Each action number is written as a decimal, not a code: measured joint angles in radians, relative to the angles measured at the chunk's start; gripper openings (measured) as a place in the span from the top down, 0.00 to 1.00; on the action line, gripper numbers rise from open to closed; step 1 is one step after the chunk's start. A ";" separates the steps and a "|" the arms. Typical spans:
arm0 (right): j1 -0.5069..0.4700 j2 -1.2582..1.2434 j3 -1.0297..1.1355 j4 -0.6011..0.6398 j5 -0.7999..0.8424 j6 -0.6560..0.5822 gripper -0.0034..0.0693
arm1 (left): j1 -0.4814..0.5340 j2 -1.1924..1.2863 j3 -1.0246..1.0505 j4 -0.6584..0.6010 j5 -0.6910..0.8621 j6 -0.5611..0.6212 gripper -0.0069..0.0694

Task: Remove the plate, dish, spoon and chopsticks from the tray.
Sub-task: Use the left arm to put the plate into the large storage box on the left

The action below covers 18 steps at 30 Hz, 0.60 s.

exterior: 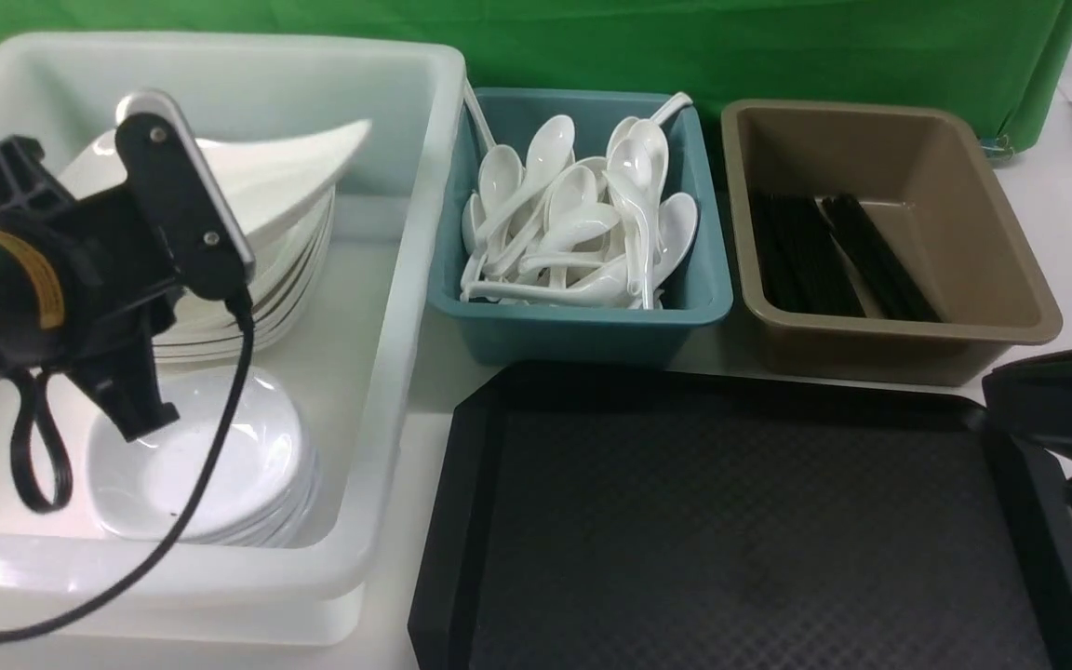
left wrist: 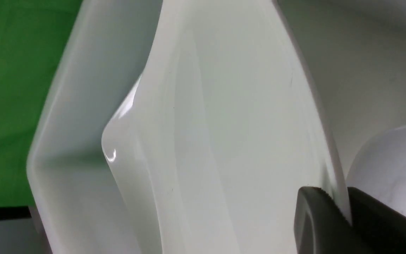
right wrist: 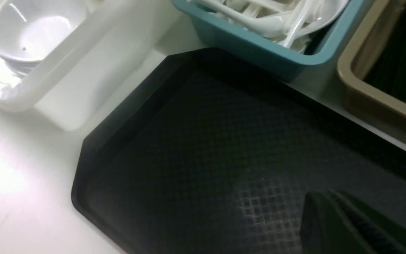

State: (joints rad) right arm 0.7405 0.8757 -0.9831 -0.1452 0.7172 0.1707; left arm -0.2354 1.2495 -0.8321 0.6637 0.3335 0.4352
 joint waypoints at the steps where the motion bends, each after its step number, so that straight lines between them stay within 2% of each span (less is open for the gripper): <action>1: 0.000 0.000 0.000 0.001 0.000 -0.006 0.93 | 0.020 0.032 -0.002 0.007 -0.009 -0.004 0.87; 6: 0.000 0.000 0.000 0.003 0.016 -0.031 0.93 | 0.067 0.135 -0.063 0.023 -0.009 -0.021 0.87; 18: 0.000 0.000 0.000 0.006 0.033 -0.036 0.93 | 0.071 0.301 -0.143 0.075 -0.025 -0.023 0.88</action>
State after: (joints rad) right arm 0.7405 0.8757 -0.9831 -0.1388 0.7507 0.1349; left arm -0.1639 1.5500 -0.9750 0.7388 0.3088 0.4119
